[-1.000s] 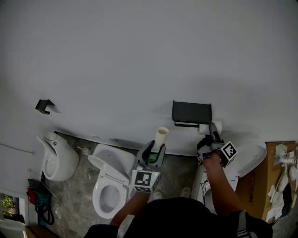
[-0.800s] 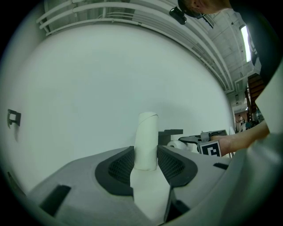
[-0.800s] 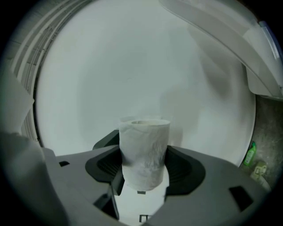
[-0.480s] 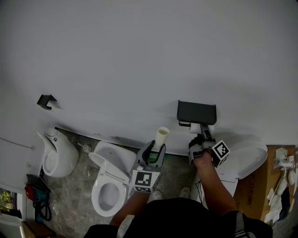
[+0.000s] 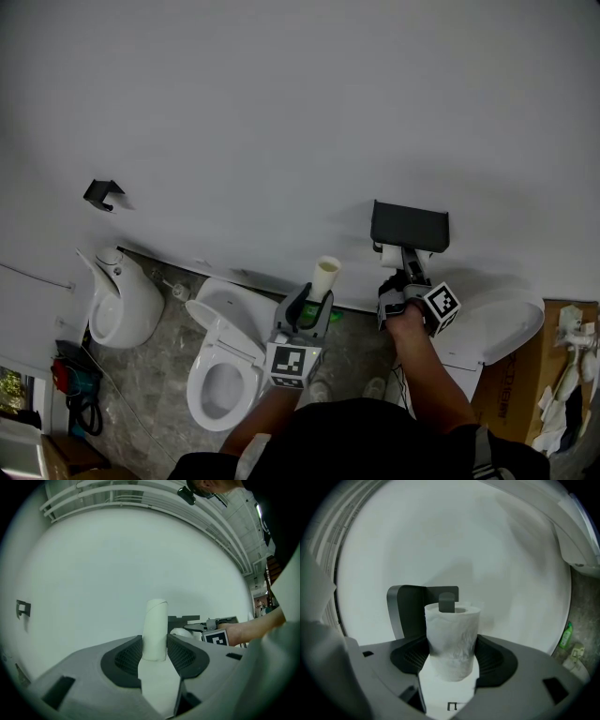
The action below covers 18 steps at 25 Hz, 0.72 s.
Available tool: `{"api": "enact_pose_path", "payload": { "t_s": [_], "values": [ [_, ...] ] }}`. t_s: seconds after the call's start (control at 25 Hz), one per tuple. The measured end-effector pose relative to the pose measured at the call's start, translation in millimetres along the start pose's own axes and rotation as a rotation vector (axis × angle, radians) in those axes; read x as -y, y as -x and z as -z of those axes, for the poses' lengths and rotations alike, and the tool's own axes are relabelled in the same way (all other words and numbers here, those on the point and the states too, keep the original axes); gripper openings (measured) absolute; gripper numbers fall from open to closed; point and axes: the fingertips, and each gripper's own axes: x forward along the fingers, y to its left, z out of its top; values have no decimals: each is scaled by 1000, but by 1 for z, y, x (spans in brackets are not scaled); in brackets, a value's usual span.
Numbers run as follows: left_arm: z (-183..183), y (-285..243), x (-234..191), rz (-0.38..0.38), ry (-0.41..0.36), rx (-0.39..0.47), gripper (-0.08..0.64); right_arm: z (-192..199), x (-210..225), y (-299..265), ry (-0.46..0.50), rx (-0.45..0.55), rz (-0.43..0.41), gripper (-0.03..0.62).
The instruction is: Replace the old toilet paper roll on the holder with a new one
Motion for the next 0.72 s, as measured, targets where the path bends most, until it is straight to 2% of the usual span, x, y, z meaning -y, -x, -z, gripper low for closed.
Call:
{"api": "enact_pose_path", "payload": {
  "t_s": [0.28, 0.52, 0.72],
  "values": [
    [-1, 0, 4, 9, -1, 3, 161, 2, -3, 1, 27, -12, -30, 296],
    [-2, -4, 9, 20, -1, 3, 161, -6, -1, 12, 60, -8, -15, 325],
    [-2, -7, 11, 33, 1, 3, 161, -6, -4, 38, 151, -52, -15, 336]
  ]
}}
